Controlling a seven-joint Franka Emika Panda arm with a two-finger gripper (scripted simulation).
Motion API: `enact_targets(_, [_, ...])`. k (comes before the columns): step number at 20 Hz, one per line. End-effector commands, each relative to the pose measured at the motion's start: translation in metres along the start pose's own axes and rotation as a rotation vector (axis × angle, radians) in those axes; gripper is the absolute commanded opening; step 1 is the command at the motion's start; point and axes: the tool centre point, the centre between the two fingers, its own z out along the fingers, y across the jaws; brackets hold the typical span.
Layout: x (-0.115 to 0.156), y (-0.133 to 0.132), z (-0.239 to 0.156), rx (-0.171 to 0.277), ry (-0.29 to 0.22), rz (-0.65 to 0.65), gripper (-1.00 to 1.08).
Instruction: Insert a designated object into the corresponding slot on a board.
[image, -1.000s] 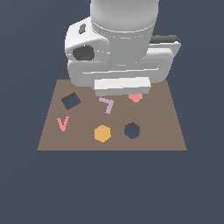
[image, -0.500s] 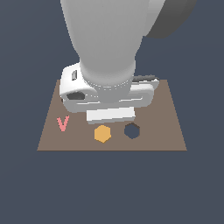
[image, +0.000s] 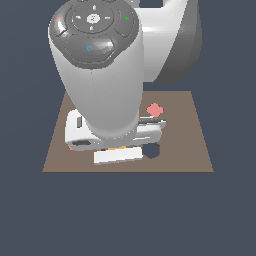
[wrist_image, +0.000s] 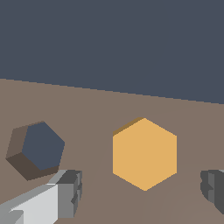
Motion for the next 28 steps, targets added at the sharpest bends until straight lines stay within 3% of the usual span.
enact_targets(1, [0.005, 0.003, 0.006, 0.000, 0.000, -0.004, 1.00])
enact_targets(20, [0.011, 0.007, 0.034, 0.000, -0.002, -0.008, 1.00])
enact_targets(21, [0.011, 0.007, 0.034, 0.000, -0.002, -0.008, -1.00])
enact_targets(28, [0.011, 0.007, 0.034, 0.000, -0.002, -0.008, -1.00])
